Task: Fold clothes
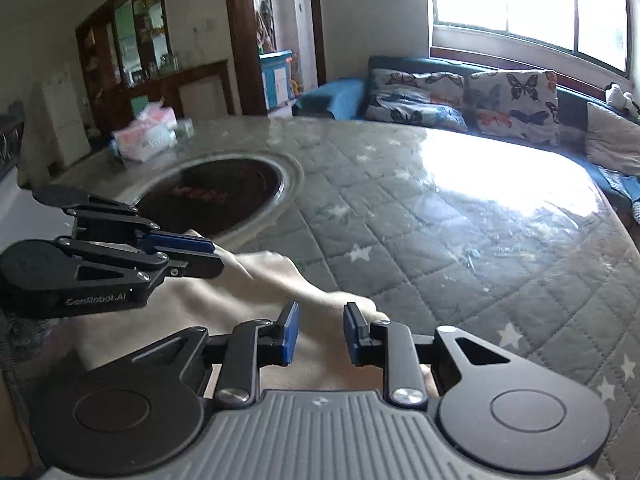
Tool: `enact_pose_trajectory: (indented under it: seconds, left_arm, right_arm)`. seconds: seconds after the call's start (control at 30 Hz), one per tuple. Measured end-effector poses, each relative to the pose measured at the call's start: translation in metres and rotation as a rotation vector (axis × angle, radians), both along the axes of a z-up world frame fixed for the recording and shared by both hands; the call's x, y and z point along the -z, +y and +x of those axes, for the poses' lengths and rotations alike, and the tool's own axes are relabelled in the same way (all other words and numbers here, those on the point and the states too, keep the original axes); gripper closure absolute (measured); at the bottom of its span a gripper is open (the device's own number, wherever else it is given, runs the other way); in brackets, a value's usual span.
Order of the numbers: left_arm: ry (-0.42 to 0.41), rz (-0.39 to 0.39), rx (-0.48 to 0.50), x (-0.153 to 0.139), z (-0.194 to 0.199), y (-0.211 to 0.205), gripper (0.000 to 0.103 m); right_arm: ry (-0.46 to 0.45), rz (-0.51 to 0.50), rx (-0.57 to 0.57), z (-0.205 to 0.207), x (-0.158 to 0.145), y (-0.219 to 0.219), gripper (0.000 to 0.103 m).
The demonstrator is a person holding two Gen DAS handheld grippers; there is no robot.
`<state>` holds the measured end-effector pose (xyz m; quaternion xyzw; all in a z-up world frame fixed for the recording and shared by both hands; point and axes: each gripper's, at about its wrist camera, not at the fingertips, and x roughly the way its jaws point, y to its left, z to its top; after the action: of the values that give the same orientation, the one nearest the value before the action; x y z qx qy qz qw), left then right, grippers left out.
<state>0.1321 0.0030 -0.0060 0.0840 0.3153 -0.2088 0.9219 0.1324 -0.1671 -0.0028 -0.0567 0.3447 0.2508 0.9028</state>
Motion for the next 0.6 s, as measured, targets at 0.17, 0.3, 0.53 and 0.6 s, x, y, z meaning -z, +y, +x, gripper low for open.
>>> enact_pose_trajectory:
  seconds: [0.17,0.3,0.53,0.6]
  left_arm:
    - [0.042,0.019,-0.031,0.011,0.014,-0.004,0.088]
    - [0.038,0.02,-0.037,0.011,0.012,-0.004,0.088]
    - [0.015,0.024,-0.038,0.01,0.009,-0.007,0.087]
    - [0.007,0.022,-0.04,0.011,0.007,-0.005,0.08]
  right_arm:
    - [0.014,-0.002,0.013,0.008,0.013,-0.003,0.08]
    - [0.001,0.01,0.02,-0.004,0.006,-0.009,0.079]
    - [0.008,0.013,0.063,-0.026,0.013,-0.031,0.081]
    - [0.009,0.042,0.083,-0.025,0.013,-0.034,0.081]
